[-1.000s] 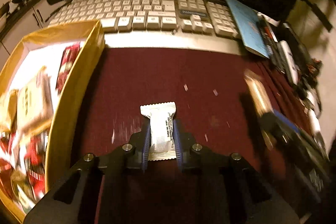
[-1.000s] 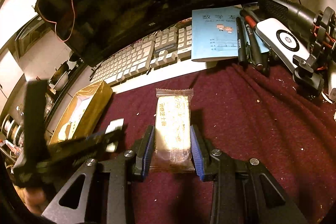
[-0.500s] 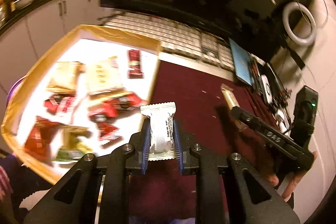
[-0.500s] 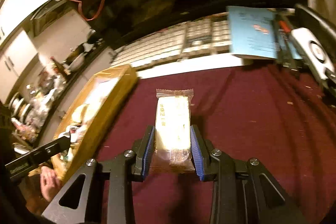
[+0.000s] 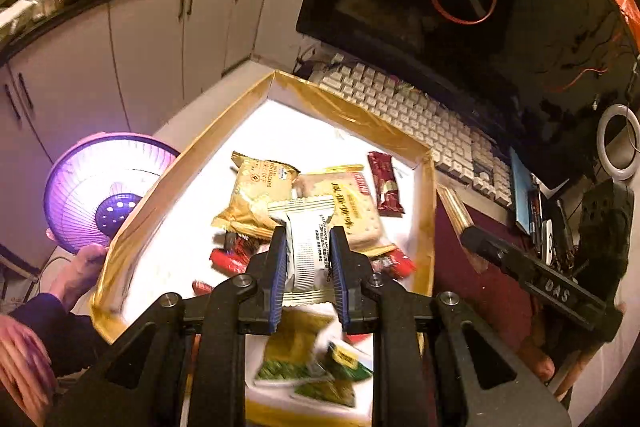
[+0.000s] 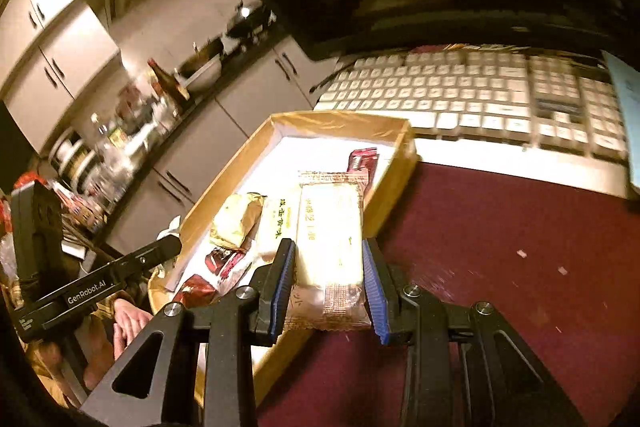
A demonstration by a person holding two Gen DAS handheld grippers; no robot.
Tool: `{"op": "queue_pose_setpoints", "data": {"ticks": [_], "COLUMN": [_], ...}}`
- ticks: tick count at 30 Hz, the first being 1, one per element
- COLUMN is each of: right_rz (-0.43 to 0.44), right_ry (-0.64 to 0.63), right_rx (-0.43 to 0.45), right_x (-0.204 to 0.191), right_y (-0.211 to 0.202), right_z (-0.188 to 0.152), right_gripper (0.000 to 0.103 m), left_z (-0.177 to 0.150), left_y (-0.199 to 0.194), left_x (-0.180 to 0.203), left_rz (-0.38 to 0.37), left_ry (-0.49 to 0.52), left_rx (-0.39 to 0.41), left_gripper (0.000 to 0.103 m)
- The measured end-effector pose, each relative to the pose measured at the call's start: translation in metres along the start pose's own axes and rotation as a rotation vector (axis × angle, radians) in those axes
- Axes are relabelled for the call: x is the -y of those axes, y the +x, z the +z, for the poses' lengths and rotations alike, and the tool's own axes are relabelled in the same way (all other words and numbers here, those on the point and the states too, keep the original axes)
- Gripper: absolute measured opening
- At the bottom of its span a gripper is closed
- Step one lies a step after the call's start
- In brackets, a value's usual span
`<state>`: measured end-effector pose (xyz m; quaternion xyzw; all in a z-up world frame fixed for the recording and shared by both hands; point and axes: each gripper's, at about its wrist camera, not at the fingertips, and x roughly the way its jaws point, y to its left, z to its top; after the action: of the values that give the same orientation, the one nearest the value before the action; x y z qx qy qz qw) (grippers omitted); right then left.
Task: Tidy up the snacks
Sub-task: 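Carry both cakes over the tray and open both grippers to drop them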
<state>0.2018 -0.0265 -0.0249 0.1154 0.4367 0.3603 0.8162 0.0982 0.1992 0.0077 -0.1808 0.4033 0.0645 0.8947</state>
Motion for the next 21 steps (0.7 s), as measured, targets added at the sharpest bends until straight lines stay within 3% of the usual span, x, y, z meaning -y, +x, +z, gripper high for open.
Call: {"op": "queue_pose_setpoints", "data": {"ticks": [3, 10, 21], "right_rz": [0.004, -0.089, -0.160], "right_ry": [0.019, 0.000, -0.069], "right_rx": [-0.037, -0.080, -0.095], "right_x": [0.000, -0.005, -0.018], "right_y": [0.022, 0.065, 0.090], "right_z": [0.013, 0.036, 0.040], "right_gripper": [0.034, 0.034, 0.035], "left_z": [0.007, -0.003, -0.021], "left_y": [0.013, 0.033, 0.050], "left_x": [-0.008, -0.003, 0.016], "left_rz": [-0.007, 0.005, 0.038], "left_ry": [-0.016, 0.031, 0.093], "left_rx": [-0.029, -0.101, -0.173], "left_gripper": [0.018, 0.018, 0.018]}}
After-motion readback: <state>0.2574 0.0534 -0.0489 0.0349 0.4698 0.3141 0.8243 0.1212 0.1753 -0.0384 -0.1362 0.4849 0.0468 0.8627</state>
